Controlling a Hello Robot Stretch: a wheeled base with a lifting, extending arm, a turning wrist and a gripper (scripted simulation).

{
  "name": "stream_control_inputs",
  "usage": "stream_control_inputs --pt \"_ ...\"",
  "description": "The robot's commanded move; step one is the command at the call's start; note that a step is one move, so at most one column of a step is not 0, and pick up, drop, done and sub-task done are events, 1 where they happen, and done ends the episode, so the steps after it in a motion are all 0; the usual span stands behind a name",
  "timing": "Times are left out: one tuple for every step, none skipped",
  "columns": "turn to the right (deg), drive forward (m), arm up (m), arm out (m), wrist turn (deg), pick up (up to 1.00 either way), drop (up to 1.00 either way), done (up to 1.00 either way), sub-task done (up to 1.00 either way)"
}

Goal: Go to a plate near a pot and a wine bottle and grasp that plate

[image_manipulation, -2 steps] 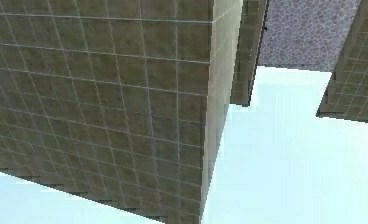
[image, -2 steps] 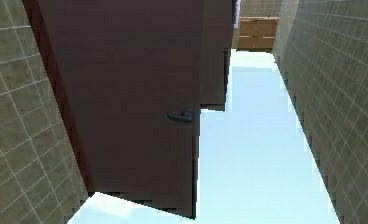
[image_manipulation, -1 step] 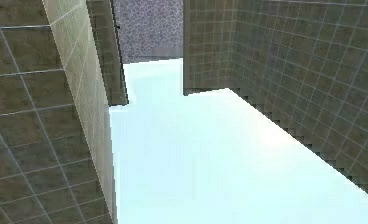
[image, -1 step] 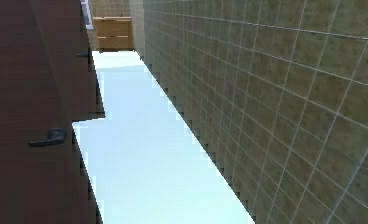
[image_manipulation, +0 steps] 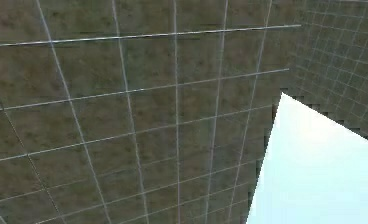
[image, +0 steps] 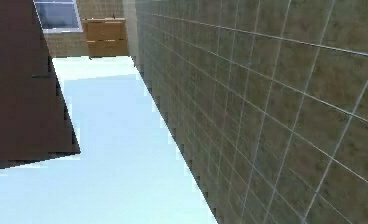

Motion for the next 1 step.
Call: stream_control_inputs --pt "-39.0 0.0 0.0 0.0 0.0 0.0 0.0 0.0 0.0"
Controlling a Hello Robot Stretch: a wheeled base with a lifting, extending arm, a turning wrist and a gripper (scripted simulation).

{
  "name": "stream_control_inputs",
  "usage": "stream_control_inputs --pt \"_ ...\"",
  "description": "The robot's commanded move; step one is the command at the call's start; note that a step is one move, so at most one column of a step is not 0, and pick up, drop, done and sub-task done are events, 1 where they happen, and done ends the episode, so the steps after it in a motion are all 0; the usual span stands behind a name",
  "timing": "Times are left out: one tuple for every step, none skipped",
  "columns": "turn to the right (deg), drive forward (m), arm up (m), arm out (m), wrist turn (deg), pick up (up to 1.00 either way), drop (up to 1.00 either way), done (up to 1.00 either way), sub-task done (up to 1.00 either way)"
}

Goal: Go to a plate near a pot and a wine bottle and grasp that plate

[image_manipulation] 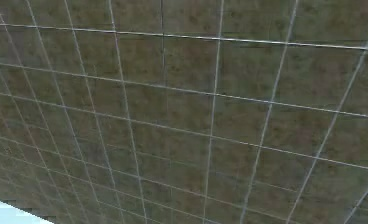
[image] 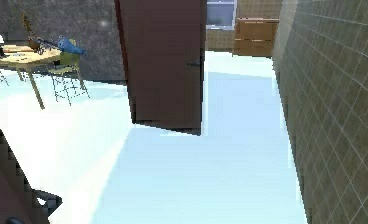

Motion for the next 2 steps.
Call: stream_control_inputs --pt "0.0 0.8 0.0 0.0 0.0 0.0 0.0 0.0 0.0" --pt "-45.0 0.0 0.0 0.0 0.0 0.0 0.0 0.0 0.0"
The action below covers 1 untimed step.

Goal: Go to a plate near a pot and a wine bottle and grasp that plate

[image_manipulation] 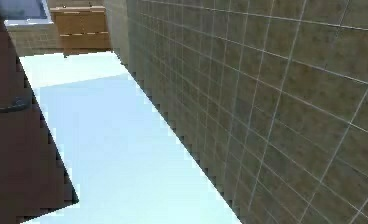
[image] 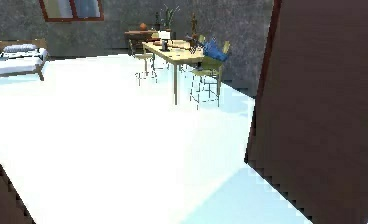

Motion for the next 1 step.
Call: stream_control_inputs --pt "-21.0 0.0 0.0 0.0 0.0 0.0 0.0 0.0 0.0"
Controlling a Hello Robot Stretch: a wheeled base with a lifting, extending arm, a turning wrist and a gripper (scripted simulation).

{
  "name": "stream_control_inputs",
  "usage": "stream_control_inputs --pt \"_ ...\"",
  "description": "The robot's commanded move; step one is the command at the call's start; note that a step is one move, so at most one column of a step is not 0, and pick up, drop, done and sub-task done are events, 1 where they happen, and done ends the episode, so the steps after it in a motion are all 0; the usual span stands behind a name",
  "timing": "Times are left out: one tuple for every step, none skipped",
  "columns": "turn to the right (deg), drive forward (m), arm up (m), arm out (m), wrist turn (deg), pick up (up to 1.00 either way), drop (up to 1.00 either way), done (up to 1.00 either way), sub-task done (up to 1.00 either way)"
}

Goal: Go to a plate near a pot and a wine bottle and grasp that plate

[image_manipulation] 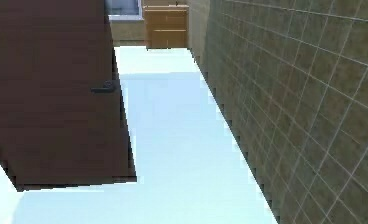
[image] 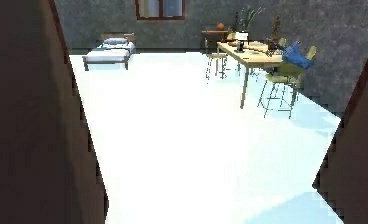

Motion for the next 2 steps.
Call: stream_control_inputs --pt "0.0 0.5 0.0 0.0 0.0 0.0 0.0 0.0 0.0" --pt "-3.0 0.0 0.0 0.0 0.0 0.0 0.0 0.0 0.0"
